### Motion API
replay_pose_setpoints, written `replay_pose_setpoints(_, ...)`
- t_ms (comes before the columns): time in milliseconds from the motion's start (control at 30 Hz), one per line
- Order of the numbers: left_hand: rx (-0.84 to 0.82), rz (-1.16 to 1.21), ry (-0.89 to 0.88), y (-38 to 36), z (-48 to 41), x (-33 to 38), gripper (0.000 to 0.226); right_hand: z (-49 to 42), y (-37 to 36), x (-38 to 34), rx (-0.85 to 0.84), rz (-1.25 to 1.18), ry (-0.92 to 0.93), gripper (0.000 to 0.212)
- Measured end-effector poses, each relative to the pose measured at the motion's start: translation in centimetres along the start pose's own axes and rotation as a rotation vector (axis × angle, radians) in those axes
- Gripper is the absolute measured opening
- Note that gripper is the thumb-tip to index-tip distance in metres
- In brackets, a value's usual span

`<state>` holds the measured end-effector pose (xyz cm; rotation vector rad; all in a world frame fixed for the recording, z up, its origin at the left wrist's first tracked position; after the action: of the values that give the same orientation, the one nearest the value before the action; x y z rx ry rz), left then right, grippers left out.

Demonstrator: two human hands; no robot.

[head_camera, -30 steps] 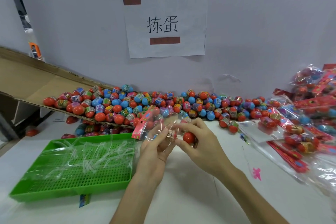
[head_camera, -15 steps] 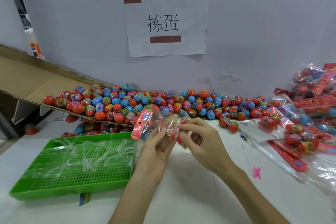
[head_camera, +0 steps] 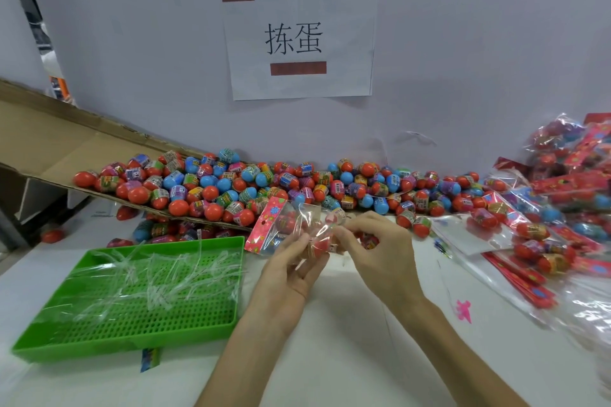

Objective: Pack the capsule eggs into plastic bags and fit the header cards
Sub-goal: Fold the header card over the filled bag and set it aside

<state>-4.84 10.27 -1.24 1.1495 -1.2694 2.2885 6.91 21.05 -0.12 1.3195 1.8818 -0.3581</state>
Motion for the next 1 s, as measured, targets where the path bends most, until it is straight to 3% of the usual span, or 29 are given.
replay_pose_setpoints(133, 0.027, 0.014, -0.029, 0.3, -0.2, 0.5, 0.057, 0.1, -0.3, 0.4, -0.185, 0.008, -0.011, 0.038)
replay_pose_setpoints(200, 0.022, 0.001, -0.023, 0.3, -0.2, 0.5, 0.056, 0.2, -0.4, 0.4, -0.184, 0.058, -0.01, 0.046)
replay_pose_setpoints(367, -0.027, -0.072, 0.018, 0.0, 0.1, 0.1, 0.041, 0.1, -0.2, 0.2, -0.041, 0.063, 0.02, 0.023)
replay_pose_setpoints(467, -0.055, -0.092, 0.019, -0.2, 0.2, 0.1, 0.044, 0.1, -0.1, 0.3, -0.059, 0.048, -0.013, 0.012)
replay_pose_setpoints(667, -0.033, -0.072, 0.017, 0.0, 0.1, 0.1, 0.041, 0.4, -0.3, 0.2, -0.258, 0.105, -0.086, 0.027)
replay_pose_setpoints(833, -0.002, -0.024, 0.03, -0.1, 0.0, 0.3, 0.059, -0.1, 0.0, -0.6, -0.049, -0.03, -0.064, 0.028)
replay_pose_setpoints(933, 0.011, 0.007, 0.054, -0.2, 0.0, 0.2, 0.06, -0.6, 0.7, -1.1, 0.107, -0.139, -0.097, 0.03)
replay_pose_setpoints(1000, -0.002, 0.013, 0.065, -0.2, 0.0, 0.1, 0.058, -0.7, 1.0, -1.1, 0.125, -0.187, -0.103, 0.034)
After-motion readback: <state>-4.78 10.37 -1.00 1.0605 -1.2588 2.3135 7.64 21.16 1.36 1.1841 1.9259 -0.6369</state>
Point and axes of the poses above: each hand's wrist, its own z-axis away from the middle knuckle, its own y-axis out of the back of the hand, x = y × z, the point moved 1 cm from there along -z, towards the middle knuckle, and after that the axes turned 15 degrees about -z, right-handed, at the moved point
